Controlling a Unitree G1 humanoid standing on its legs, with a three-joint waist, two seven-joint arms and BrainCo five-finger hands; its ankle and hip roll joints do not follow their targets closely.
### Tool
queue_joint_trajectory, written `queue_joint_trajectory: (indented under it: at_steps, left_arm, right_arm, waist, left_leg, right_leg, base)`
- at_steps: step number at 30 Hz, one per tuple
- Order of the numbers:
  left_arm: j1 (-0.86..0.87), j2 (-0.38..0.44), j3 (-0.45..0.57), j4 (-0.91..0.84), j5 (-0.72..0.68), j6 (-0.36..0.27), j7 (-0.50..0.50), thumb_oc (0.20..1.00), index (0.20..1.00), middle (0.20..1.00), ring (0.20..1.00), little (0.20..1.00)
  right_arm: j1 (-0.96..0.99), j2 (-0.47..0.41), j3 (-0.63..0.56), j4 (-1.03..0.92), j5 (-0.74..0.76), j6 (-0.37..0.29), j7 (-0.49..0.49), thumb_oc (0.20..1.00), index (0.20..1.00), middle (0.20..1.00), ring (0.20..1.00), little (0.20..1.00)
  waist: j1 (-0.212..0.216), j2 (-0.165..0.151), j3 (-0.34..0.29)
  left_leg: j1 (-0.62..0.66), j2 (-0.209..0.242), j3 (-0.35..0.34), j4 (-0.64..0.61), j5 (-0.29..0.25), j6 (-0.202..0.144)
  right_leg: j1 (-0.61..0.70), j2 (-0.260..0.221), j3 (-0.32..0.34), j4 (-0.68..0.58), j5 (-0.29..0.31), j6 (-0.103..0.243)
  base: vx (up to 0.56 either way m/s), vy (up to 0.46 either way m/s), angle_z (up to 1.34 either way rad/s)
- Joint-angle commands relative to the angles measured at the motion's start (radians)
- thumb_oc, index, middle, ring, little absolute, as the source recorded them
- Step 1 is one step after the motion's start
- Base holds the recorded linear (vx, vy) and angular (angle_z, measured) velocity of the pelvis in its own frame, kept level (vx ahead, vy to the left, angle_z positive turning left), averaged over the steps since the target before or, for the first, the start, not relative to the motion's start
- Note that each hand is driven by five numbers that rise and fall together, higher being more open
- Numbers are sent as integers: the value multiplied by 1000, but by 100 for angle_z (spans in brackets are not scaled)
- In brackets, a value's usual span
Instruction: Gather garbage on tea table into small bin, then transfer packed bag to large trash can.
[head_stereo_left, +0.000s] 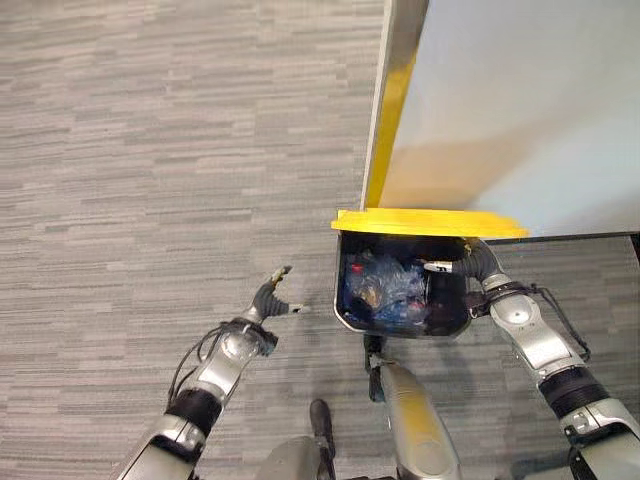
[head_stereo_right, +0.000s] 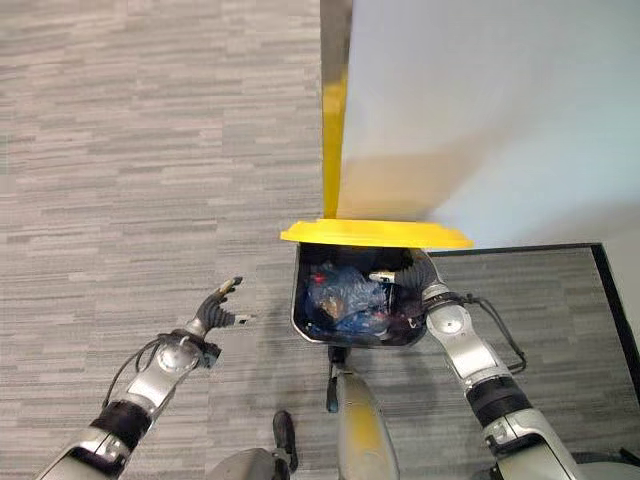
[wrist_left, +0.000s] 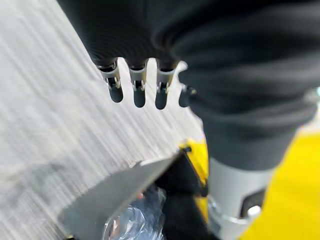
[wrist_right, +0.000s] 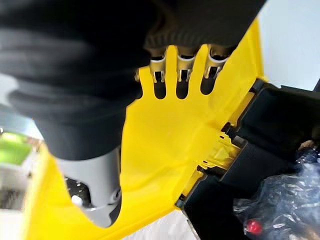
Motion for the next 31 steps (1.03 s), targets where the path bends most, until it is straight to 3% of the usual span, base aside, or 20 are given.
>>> queue_joint_trajectory:
  at_steps: [1, 5, 10, 11, 12, 17, 19, 21, 24, 31]
  left_arm:
    - [68, 89, 40, -30, -79, -24, 3, 1000, 1000, 1000, 1000, 1000]
    - [171, 85, 153, -33, -105, -16, -1, 1000, 1000, 1000, 1000, 1000]
    - [230, 74, 208, -19, -117, -7, -6, 1000, 1000, 1000, 1000, 1000]
    - [236, 73, 209, -19, -120, -4, -9, 1000, 1000, 1000, 1000, 1000]
    - [236, 74, 209, -19, -120, -4, -9, 1000, 1000, 1000, 1000, 1000]
    - [265, 74, 216, -26, -124, 5, -23, 1000, 1000, 1000, 1000, 1000]
    - [271, 71, 212, -30, -128, 5, -20, 1000, 1000, 1000, 1000, 1000]
    - [279, 72, 208, -19, -133, 5, -29, 1000, 1000, 1000, 1000, 1000]
    - [287, 67, 201, -14, -140, 5, -35, 1000, 1000, 1000, 1000, 1000]
    - [286, 54, 198, 23, -143, 8, -41, 1000, 1000, 1000, 1000, 1000]
  right_arm:
    - [16, 63, -33, 8, -17, -43, 17, 1000, 1000, 1000, 1000, 1000]
    - [107, 71, -95, 17, -27, -33, 41, 1000, 1000, 1000, 1000, 1000]
    - [181, 94, -120, 77, -48, -15, 60, 1000, 1000, 1000, 1000, 1000]
    - [198, 96, -126, 89, -47, -13, 60, 1000, 1000, 1000, 1000, 1000]
    - [198, 97, -126, 89, -47, -13, 60, 1000, 1000, 1000, 1000, 1000]
    - [270, 116, -157, 132, -40, -23, 58, 1000, 1000, 1000, 1000, 1000]
    - [278, 121, -160, 139, -37, -25, 56, 1000, 1000, 1000, 1000, 1000]
    - [294, 127, -156, 166, -38, -19, 62, 1000, 1000, 1000, 1000, 1000]
    - [293, 121, -151, 183, -36, -17, 64, 1000, 1000, 1000, 1000, 1000]
    - [306, 104, -153, 223, -32, -13, 61, 1000, 1000, 1000, 1000, 1000]
  waist:
    - [25, -77, -73]
    - [44, -92, -77]
    - [48, -96, -82]
    - [53, -89, -74]
    - [52, -93, -75]
    - [75, -53, -90]
    - [79, -53, -95]
    - [85, -74, -126]
    - [81, -74, -148]
    - [74, -79, -192]
  left_leg:
    - [55, -95, -24, 107, -185, 44]
    - [47, -118, -21, 134, -179, 57]
    - [47, -121, -13, 114, -139, 70]
    - [34, -113, -9, 120, -132, 72]
    - [31, -117, -10, 119, -128, 72]
    - [-54, -70, 21, 105, -64, 76]
    - [-57, -64, 24, 96, -54, 70]
    - [-65, -66, 28, 83, -44, 60]
    - [-76, -44, 49, 71, -32, 48]
    - [-49, -27, 56, 32, -12, 26]
  right_leg:
    - [-38, -67, 41, -220, 224, 202]
    - [4, -85, 6, -266, 230, 214]
    - [11, -88, -9, -224, 244, 231]
    - [20, -80, -5, -180, 207, 226]
    - [17, -84, -4, -180, 208, 226]
    - [40, -52, 74, 127, 25, 159]
    - [68, -48, 92, 108, 29, 161]
    - [168, -20, 99, -43, -14, 151]
    - [192, 8, 123, -123, 4, 158]
    - [279, 21, 119, -251, 19, 143]
  base:
    - [-118, 71, 1]
    - [-101, 69, -6]
    - [-108, 66, -5]
    - [-107, 24, -9]
    - [-147, 32, -8]
    - [-159, 9, -17]
    - [5, -77, -35]
    - [75, -126, -27]
    - [47, -121, -14]
    - [60, -65, -12]
